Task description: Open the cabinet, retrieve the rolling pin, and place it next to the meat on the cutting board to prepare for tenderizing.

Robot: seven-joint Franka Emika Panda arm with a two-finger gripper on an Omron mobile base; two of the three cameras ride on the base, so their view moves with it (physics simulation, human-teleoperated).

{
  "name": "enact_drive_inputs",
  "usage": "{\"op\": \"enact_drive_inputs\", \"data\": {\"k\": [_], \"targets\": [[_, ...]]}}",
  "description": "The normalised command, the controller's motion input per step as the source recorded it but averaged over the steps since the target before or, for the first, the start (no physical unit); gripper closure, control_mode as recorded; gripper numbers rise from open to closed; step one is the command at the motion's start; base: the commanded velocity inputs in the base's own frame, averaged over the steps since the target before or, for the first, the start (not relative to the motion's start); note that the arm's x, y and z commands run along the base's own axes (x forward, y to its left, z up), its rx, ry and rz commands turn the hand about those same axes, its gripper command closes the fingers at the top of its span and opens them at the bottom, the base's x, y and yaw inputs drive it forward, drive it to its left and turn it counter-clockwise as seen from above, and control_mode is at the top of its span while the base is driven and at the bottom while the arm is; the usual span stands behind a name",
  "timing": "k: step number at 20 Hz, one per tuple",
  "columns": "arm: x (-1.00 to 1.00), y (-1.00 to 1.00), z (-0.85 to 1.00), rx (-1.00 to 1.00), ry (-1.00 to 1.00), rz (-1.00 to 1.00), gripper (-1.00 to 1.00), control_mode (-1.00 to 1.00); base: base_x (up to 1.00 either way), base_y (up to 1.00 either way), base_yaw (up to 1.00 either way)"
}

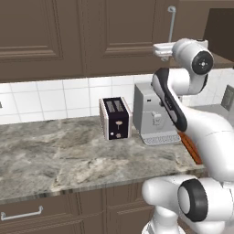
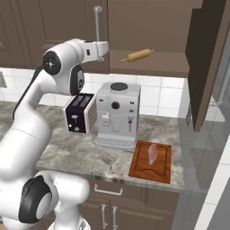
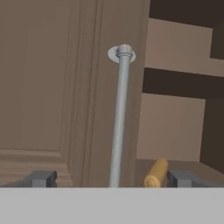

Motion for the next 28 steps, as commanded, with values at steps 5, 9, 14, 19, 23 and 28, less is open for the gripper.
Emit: {"op": "enact_drive_inputs", "data": {"k": [5, 9, 14, 19, 23, 28], "targets": [[0.27, -0.11, 0.00, 0.00, 0.00, 0.00, -1.00, -1.00, 0.00, 0.00, 0.00], [0.38, -0.01, 0.00, 0.00, 0.00, 0.00, -1.00, -1.00, 0.00, 0.00, 0.00], [0.38, 0.00, 0.00, 0.00, 0.00, 0.00, -1.00, -1.00, 0.00, 0.00, 0.00], [0.34, -0.02, 0.00, 0.00, 0.00, 0.00, -1.00, -1.00, 0.00, 0.00, 0.00], [0.36, 0.00, 0.00, 0.00, 0.00, 0.01, 1.00, -1.00, 0.00, 0.00, 0.00], [0.29, 0.00, -0.01, 0.00, 0.00, 0.01, 1.00, -1.00, 0.00, 0.00, 0.00]]}}
